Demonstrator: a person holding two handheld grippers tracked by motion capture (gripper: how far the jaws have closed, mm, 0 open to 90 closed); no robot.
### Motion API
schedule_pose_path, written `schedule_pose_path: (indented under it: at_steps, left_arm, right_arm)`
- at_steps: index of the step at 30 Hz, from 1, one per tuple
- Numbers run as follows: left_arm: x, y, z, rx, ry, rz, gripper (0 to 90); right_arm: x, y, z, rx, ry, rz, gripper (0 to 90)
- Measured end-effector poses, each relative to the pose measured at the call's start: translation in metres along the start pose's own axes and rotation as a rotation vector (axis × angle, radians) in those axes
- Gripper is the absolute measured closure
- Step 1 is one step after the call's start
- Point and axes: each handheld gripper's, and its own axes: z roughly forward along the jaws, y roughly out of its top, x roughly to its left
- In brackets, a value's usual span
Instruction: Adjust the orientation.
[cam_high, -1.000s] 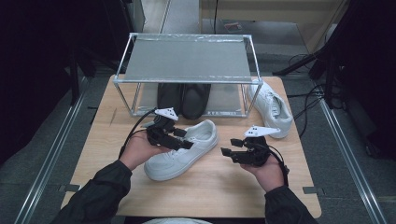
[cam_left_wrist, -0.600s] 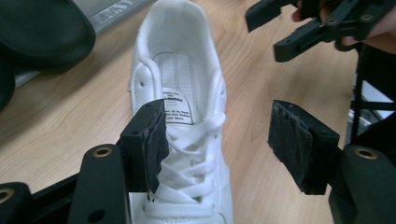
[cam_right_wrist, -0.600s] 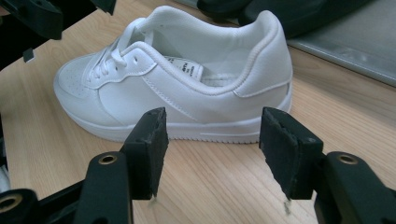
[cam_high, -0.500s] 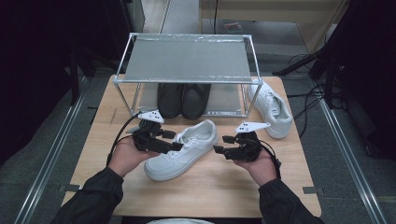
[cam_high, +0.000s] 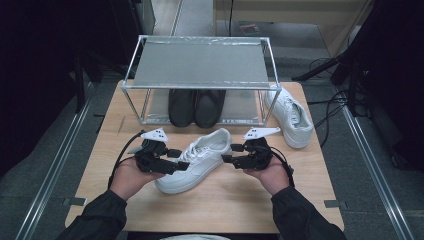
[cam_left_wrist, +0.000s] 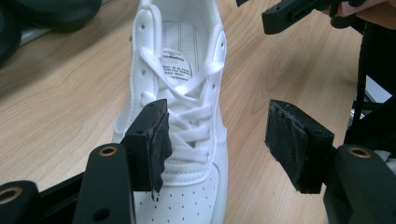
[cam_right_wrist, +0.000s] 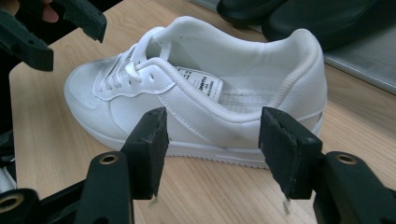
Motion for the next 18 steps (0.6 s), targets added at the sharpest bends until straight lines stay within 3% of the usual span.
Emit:
schedule_pose_path:
  at_steps: [12,14,15,18]
  left_arm:
    - [-0.011,-0.020,0.004,-0.014,0.004,-0.029,46.0]
    - [-0.015,-0.022,0.002,-0.010,0.007,-0.038,54.9]
    - [-0.018,-0.023,0.002,-0.013,0.010,-0.038,63.9]
    - [-0.027,-0.024,0.003,-0.015,0.020,-0.008,81.0]
  right_arm:
    - [0.002,0.007,0.010,-0.007,-0.007,0.001,48.1]
    - [0.001,0.009,0.012,-0.011,-0.006,0.008,52.2]
    - [0.001,0.011,0.013,-0.015,-0.003,0.013,54.3]
    - [-0.001,0.014,0.016,-0.036,-0.003,0.024,63.4]
